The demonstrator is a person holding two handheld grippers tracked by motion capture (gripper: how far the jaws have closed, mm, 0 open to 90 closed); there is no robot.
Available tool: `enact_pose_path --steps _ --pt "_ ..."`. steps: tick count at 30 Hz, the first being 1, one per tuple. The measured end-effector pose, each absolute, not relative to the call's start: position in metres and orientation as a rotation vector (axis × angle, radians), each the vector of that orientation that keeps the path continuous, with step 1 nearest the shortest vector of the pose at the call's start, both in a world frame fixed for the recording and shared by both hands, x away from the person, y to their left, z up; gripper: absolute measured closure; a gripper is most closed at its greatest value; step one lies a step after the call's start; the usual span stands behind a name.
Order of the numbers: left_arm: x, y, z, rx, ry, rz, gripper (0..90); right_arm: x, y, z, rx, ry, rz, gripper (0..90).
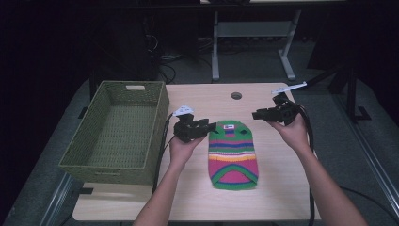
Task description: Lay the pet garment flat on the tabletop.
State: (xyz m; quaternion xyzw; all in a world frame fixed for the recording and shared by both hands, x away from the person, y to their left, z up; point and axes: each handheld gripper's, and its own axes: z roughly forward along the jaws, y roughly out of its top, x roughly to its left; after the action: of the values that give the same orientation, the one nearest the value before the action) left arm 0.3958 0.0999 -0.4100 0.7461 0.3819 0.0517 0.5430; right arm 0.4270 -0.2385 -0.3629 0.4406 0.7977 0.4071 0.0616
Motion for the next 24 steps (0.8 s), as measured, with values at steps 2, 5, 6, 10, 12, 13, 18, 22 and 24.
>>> enact_pose_path --steps 2,5,6,10,12,13,18,22,24 --pt "0.395 0.101 -0.411 1.789 0.907 0.127 51.2 0.429 -0.241 -0.369 1.356 2.430 1.220 62.7" --pt "0.392 0.103 -0.413 1.786 0.914 0.112 51.2 0.426 -0.244 -0.379 1.357 2.449 1.219 61.4" --pt "0.391 0.103 -0.414 1.788 0.916 0.112 51.2 0.425 -0.245 -0.382 1.366 2.460 1.227 61.0" --pt "0.386 0.103 -0.416 1.804 0.908 0.104 50.7 0.421 -0.247 -0.391 1.374 2.498 1.225 59.3" --pt "0.385 0.103 -0.417 1.805 0.913 0.100 50.1 0.420 -0.248 -0.394 1.384 2.514 1.231 58.3" --pt "0.385 0.103 -0.417 1.805 0.913 0.095 49.7 0.419 -0.249 -0.395 1.381 2.519 1.243 57.8" --pt "0.382 0.103 -0.416 1.808 0.903 0.091 49.2 0.415 -0.252 -0.399 1.379 2.537 1.290 56.0" --pt "0.382 0.105 -0.416 1.805 0.904 0.085 48.5 0.414 -0.257 -0.402 1.377 2.545 1.345 54.3" --pt "0.382 0.106 -0.417 1.804 0.908 0.082 47.7 0.414 -0.260 -0.404 1.384 2.555 1.380 53.0"
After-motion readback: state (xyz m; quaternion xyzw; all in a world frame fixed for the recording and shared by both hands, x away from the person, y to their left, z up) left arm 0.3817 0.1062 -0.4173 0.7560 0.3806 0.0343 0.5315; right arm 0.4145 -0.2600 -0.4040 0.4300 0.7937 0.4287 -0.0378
